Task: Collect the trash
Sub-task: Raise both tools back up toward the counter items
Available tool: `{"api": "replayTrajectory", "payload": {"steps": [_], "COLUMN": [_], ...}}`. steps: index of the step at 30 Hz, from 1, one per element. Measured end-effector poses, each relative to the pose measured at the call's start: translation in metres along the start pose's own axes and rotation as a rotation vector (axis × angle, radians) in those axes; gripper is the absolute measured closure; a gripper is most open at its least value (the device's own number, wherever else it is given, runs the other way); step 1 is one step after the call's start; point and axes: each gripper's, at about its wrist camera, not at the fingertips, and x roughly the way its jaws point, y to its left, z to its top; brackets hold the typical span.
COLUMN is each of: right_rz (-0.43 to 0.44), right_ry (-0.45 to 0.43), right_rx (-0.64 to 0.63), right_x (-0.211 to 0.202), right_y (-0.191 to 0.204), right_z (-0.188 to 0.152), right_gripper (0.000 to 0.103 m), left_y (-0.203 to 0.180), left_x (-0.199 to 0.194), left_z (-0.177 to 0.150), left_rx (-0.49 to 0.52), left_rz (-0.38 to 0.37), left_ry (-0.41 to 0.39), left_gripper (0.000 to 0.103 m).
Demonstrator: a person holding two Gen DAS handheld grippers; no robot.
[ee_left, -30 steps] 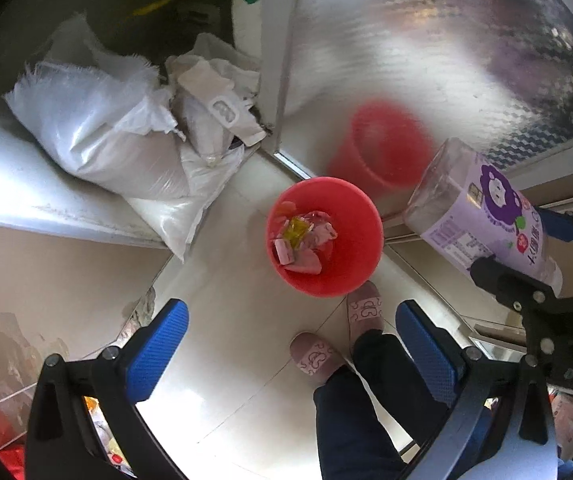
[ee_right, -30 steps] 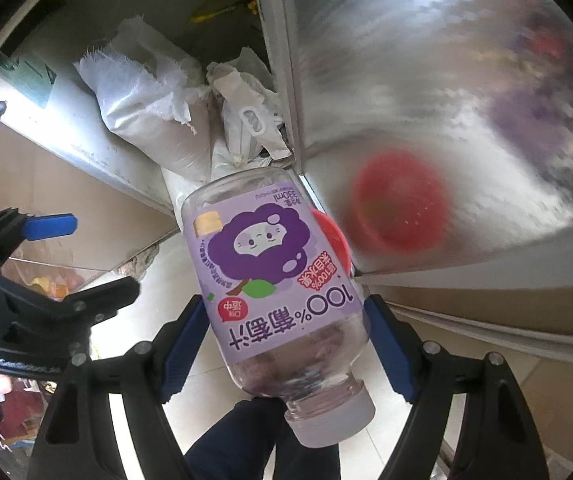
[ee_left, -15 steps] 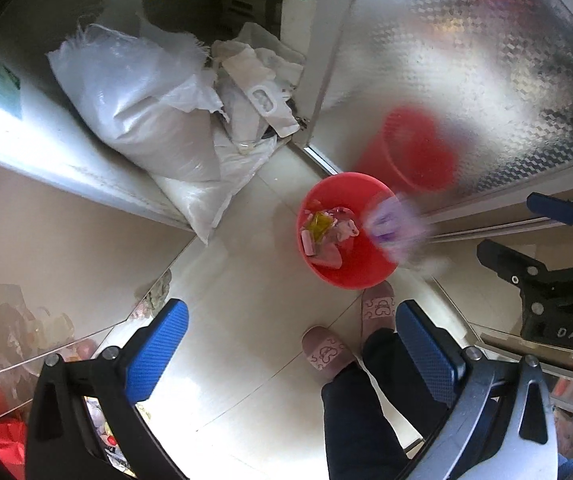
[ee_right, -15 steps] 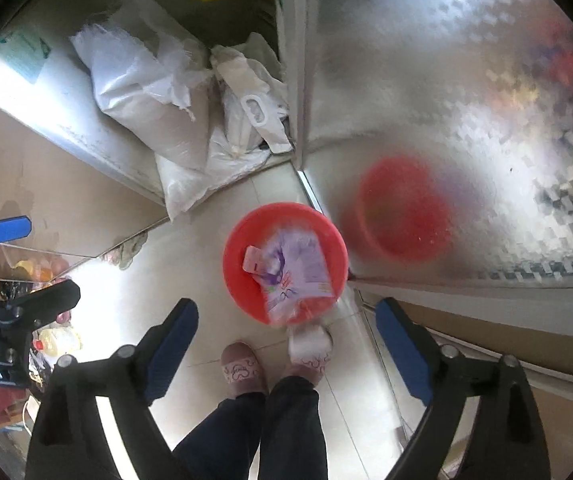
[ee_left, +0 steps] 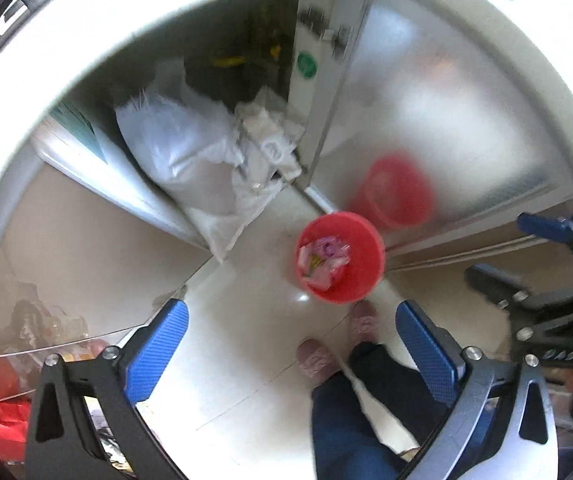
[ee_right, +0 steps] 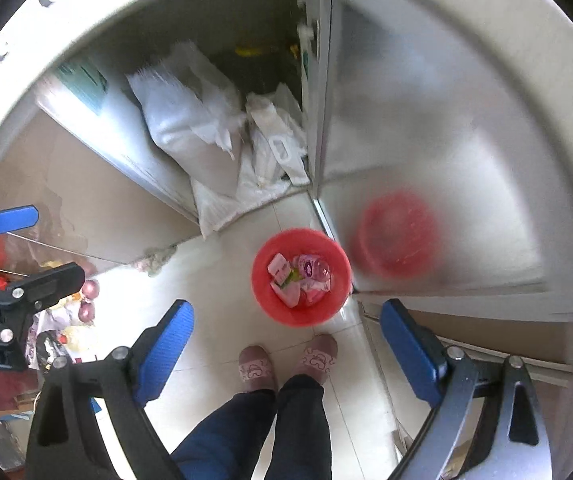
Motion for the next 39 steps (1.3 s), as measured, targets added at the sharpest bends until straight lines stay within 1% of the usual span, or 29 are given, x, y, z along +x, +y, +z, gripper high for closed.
{"api": "replayTrajectory", "payload": {"steps": [3,7,9,11,17,21,23,27,33,39], "right_rz": [0.007,0.015,0.016,0.025,0.000,-0.018,-0.023,-0.043,-0.064,-0.073], "right_ry": [-0.045,-0.116,-0.163,-0.192,-0.264,-0.299,-0.312,-0.344,-0.384,-0.415], "right_rx": [0.008,0.032,0.039,0.052,0.095,0.119,0.121,0.137,0.146,0.151], "right_x": [-0.036,-0.084,-0.108,-0.127,-0.179,-0.203,-0.208,-0.222,-0.240,-0.254], "right_y": [0.003,0.003,0.003,0.001,-0.004,-0.011,-0.016,-0.023,-0.040,-0.067], "right_z": [0.006,0.016,0.020,0.021,0.022,0.024,0.028,0.035,0.054,0.080], "right_gripper": [0.006,0.005,0.001,0.001,0.001,0.001,0.001,0.001,0.001,0.001], "left_y": [-0.007,-0.016,-0.022,-0.027,-0.045,-0.055,-0.058,-0.069,-0.083,-0.096], "left_x": [-0.038,-0.092,-0.112,-0.134,-0.186,-0.206,-0.212,-0.222,-0.234,-0.235], "left_z": [0.009,0.024,0.032,0.039,0.053,0.059,0.063,0.077,0.108,0.152], "left_rx": [0.016,0.037,0.064,0.093,0.154,0.175,0.183,0.199,0.232,0.247], "left_rz": [0.018,0.003,0.021,0.039,0.024,0.016,0.006,0.011,0.009,0.016], "left_ry": [-0.043,-0.124,-0.159,-0.194,-0.280,-0.312,-0.324,-0.347,-0.393,-0.415], "left_gripper": [0.000,0.000,0.000,0.000,0.000,0.000,0.000,0.000,0.000,0.000]}}
